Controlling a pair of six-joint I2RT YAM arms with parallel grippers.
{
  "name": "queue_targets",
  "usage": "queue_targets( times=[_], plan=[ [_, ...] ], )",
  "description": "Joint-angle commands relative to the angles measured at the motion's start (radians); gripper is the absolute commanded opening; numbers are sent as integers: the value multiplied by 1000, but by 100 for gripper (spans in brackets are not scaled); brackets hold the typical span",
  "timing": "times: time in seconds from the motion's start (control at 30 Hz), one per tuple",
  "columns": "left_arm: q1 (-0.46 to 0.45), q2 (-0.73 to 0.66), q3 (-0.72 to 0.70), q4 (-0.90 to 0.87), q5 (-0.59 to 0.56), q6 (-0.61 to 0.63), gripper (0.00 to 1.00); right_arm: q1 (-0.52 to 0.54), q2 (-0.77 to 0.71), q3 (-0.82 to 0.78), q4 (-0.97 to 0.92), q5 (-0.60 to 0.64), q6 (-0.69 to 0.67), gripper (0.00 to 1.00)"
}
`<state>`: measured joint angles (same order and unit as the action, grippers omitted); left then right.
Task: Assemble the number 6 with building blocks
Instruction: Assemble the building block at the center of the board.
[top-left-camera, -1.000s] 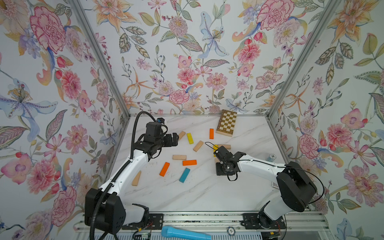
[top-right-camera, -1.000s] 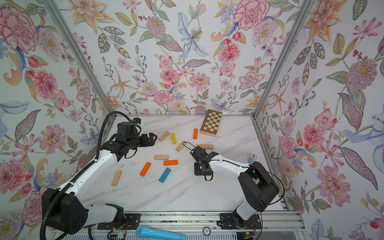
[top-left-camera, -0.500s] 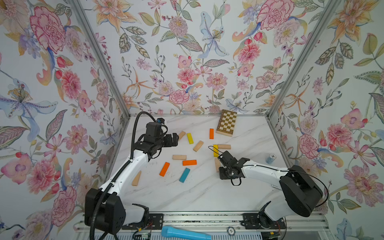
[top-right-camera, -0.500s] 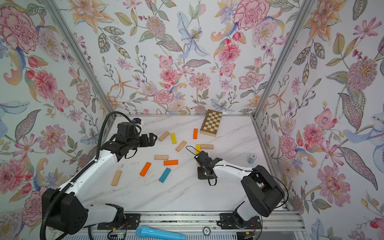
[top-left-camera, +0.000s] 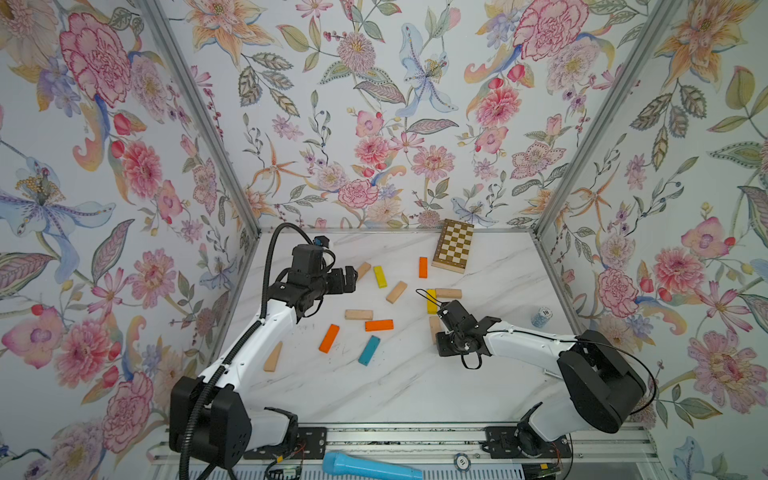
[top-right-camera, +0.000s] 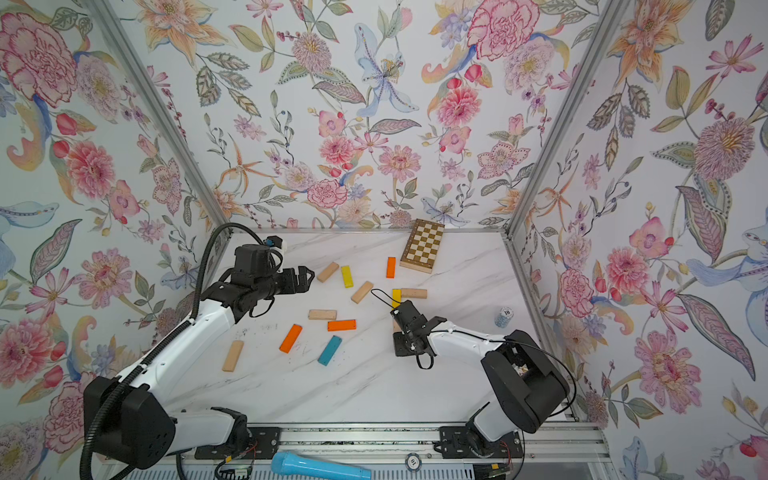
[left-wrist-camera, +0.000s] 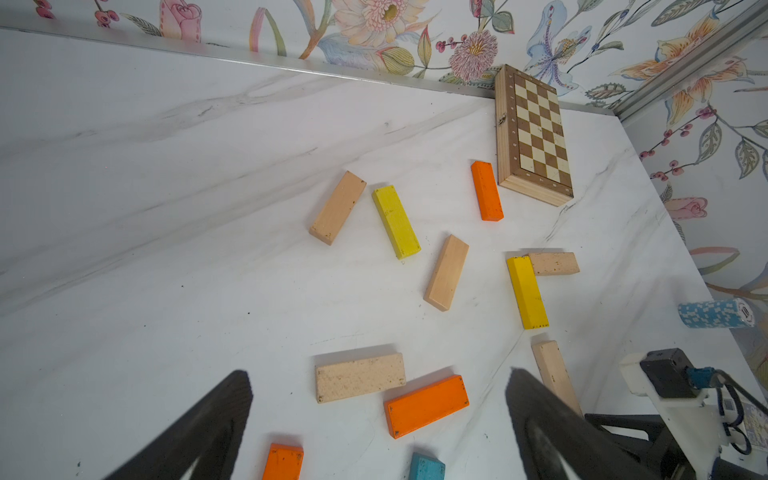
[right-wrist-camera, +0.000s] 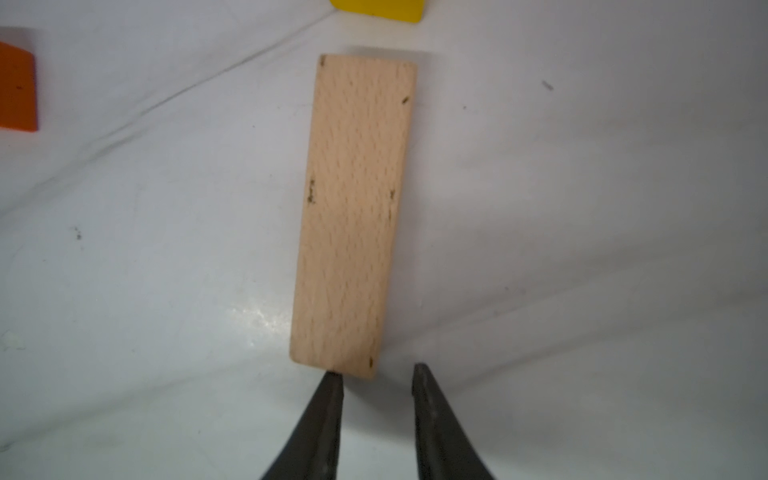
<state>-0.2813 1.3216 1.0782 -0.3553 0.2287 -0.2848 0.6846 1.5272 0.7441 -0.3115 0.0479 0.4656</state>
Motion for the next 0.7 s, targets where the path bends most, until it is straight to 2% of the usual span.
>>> queue_targets(
  times=[0.0, 0.47, 0.67],
  plan=[
    [10, 0, -8, 4, -8, 19, 99, -6, 42, 0, -4, -29, -22, 30],
    [10, 4, -8, 6, -2, 18, 99, -12, 70, 24, -21, -35, -34, 28],
    [10, 8, -6, 7, 6, 18, 99, -2, -59, -33, 22, -86, -68, 29]
  ],
)
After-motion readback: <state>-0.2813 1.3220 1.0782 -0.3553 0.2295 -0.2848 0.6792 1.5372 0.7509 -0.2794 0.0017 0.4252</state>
